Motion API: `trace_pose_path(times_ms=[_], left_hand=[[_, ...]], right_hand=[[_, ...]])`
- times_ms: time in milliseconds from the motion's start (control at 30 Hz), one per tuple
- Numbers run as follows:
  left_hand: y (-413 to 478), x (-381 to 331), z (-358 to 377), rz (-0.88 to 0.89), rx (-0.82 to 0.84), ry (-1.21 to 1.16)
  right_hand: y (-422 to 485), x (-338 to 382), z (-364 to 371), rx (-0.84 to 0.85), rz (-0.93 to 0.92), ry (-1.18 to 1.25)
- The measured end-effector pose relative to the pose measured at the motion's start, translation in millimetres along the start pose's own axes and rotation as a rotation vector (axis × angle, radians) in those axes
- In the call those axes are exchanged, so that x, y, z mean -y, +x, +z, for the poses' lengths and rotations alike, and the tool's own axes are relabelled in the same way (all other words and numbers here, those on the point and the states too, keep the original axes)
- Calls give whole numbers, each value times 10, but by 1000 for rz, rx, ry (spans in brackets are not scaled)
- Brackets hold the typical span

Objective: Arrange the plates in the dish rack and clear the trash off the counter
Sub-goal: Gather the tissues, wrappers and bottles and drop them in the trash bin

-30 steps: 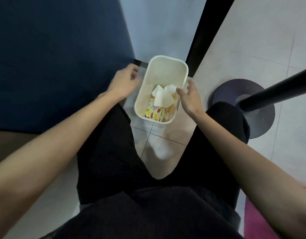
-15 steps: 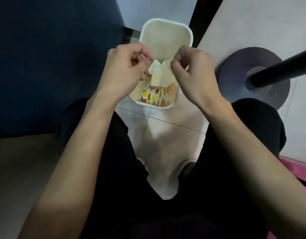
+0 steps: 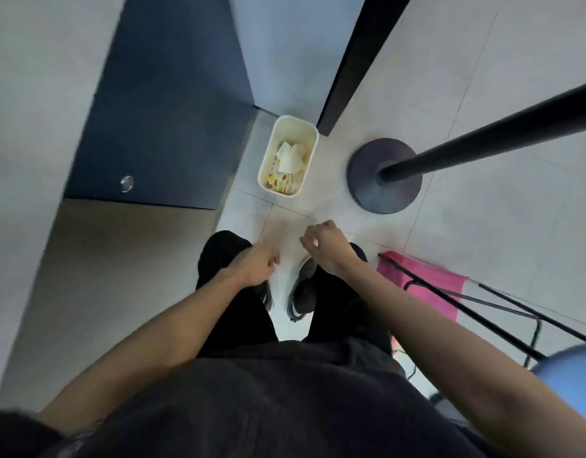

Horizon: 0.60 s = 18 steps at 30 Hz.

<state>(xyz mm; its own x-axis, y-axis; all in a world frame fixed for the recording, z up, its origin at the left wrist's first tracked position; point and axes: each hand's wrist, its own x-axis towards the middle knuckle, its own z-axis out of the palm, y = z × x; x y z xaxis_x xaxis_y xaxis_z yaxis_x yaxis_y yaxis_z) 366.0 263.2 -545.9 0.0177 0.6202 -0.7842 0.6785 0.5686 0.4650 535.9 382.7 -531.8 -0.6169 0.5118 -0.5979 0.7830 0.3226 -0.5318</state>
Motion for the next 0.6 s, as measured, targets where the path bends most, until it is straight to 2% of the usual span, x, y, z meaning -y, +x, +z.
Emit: trace_pose_path(times_ms=[67,133,200,267,433,600], left_hand=[[-657,-113,-33,-63,-65,-97],[-1275,-240,-82,-128,-234,-198],[-1812,-366,-133,-144,-390,-248],[-2224,-480,-211,-129,-465,-251],[-2871,-549,-227,-140,-640,-356],[-3379,-574,-339,-203,-847,-559]], right_hand=[[-431,318,-207,62,-35,-3],[-795,596,-395,118,-59,-9],[-1089,850,-577,154,-78,6],[-1286,1160,-740,145,-154,33],[-1549,1877,-889,187,-413,44],[-1597,2603,-912,251,-586,57]])
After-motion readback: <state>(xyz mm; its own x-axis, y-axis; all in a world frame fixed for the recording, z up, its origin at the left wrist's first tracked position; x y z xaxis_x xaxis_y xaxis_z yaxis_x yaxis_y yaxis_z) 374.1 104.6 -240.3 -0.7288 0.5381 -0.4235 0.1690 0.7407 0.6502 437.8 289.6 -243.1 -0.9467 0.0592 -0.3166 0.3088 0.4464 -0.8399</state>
